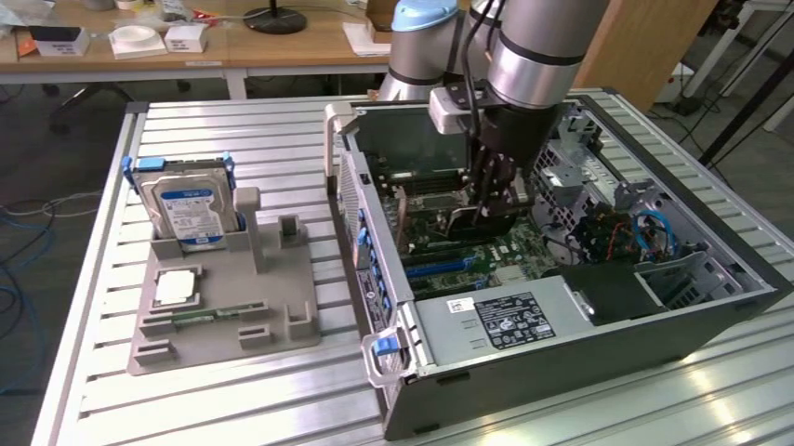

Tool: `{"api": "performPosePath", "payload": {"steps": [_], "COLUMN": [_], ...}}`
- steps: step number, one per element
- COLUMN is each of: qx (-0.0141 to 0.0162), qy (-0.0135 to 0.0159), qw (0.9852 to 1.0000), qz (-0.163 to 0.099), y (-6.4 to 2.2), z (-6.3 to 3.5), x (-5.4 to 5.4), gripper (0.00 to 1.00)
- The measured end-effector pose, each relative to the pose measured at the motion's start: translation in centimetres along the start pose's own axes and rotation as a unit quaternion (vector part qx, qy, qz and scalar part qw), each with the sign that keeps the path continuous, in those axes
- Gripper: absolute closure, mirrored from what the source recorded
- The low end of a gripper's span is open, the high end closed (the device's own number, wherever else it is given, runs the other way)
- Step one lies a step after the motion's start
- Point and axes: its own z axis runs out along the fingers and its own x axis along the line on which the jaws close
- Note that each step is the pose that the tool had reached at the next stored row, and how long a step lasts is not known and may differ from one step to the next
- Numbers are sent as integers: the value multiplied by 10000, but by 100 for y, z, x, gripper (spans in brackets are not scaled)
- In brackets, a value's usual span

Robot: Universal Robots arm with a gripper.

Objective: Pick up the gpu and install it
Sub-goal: 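Insert the gpu into the slot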

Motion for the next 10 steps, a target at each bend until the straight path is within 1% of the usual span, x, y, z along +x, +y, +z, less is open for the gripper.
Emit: {"api": "performPosePath", "payload": {"steps": [10], "qx": [0], "qy": [0], "qw": [10000], "qz": [0], "y": [61], "z": [109], "x": [52], "gripper": [74]}}
